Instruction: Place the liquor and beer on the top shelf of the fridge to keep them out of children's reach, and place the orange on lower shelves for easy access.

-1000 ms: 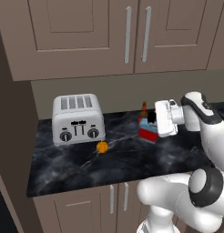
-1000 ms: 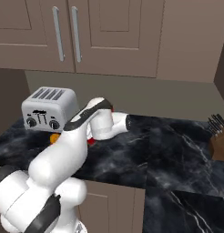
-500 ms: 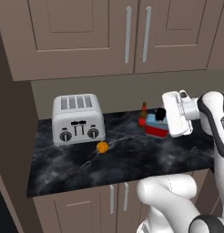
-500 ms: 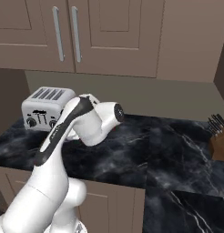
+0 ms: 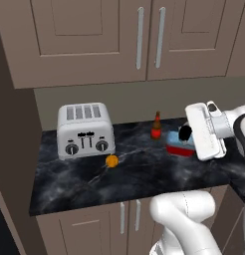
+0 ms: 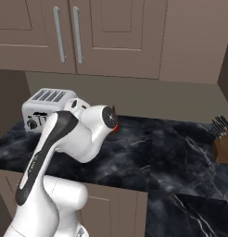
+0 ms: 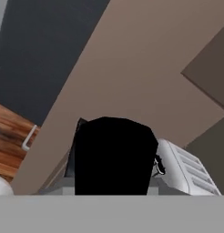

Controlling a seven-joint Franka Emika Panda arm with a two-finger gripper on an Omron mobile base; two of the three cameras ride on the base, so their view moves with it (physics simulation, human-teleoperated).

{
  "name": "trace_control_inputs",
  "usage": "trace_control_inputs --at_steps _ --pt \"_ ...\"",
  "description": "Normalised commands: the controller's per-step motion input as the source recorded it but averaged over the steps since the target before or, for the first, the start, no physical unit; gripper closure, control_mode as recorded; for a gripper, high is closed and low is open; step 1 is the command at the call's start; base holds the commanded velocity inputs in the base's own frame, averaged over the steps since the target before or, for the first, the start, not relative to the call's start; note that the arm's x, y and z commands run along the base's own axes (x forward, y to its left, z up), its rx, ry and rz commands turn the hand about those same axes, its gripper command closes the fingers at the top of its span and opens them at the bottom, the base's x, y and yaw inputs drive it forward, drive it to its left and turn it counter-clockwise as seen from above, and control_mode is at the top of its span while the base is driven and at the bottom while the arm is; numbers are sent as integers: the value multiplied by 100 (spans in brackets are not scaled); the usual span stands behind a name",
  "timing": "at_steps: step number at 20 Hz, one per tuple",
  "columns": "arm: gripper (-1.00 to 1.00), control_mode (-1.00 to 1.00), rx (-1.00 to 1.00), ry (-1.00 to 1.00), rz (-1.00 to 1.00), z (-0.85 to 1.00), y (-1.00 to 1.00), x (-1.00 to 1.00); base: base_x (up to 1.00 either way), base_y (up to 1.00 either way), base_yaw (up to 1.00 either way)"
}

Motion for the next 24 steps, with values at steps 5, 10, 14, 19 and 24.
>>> trace_control_inputs --at_steps 5,10,14,19,24 --pt "100 -100 -4 -1 1 0 7 -37 0 0 0" --pt "100 -100 -2 0 2 5 10 -22 0 0 0" --pt "100 100 -1 0 2 14 5 -8 -7 8 3" --pt "100 100 0 0 0 0 0 0 -29 15 11" --pt "100 100 0 0 0 0 0 0 -54 9 30"
